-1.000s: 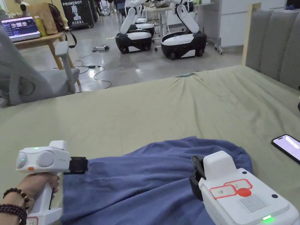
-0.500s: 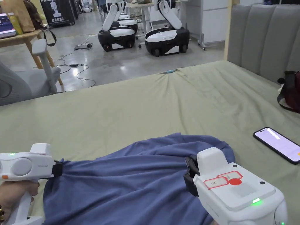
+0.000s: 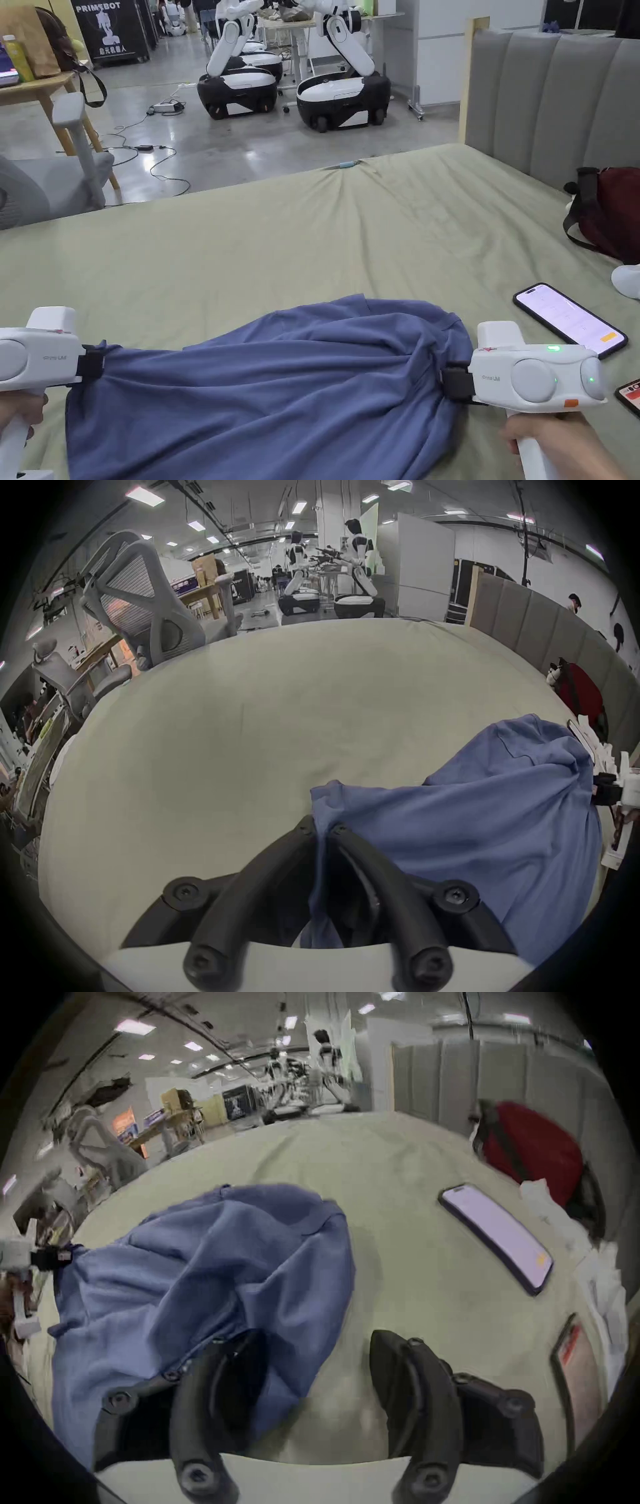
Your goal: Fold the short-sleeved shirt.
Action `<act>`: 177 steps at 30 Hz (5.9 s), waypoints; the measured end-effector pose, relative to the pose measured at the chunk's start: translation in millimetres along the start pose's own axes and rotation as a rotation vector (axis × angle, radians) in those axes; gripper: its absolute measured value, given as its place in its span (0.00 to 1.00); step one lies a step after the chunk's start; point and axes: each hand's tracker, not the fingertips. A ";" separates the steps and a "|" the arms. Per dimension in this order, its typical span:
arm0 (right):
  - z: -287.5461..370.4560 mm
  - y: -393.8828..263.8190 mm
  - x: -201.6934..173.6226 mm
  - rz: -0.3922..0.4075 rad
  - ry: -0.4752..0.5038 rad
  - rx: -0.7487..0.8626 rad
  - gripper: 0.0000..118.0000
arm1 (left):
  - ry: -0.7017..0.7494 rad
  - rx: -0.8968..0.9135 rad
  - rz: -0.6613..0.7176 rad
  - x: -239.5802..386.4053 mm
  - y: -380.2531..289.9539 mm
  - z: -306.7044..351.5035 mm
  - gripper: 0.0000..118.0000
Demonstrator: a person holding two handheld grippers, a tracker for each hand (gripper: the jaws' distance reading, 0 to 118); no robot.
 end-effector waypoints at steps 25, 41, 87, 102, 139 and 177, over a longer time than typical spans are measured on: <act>173.4 243.8 -99.3 0.361 -0.106 0.511 0.08 | 0.141 0.522 0.141 -41.9 127.1 227.2 0.01; 208.4 379.4 -128.8 0.260 -0.081 0.633 0.08 | 0.245 0.680 0.249 -47.5 206.0 236.7 0.01; 91.7 -101.8 -15.2 0.306 -0.164 0.128 0.09 | 0.180 0.138 0.222 51.5 -259.8 142.3 0.01; 138.0 -72.0 -31.4 0.254 -0.187 0.226 0.91 | 0.286 0.148 0.203 50.8 -212.2 195.5 0.85; 103.6 -20.2 -99.0 0.439 -0.045 0.205 0.00 | 0.186 0.111 0.170 44.4 -186.1 152.8 0.01; 35.5 263.0 -134.0 0.517 -0.144 0.211 0.02 | 0.233 0.250 0.210 2.2 14.3 122.8 0.01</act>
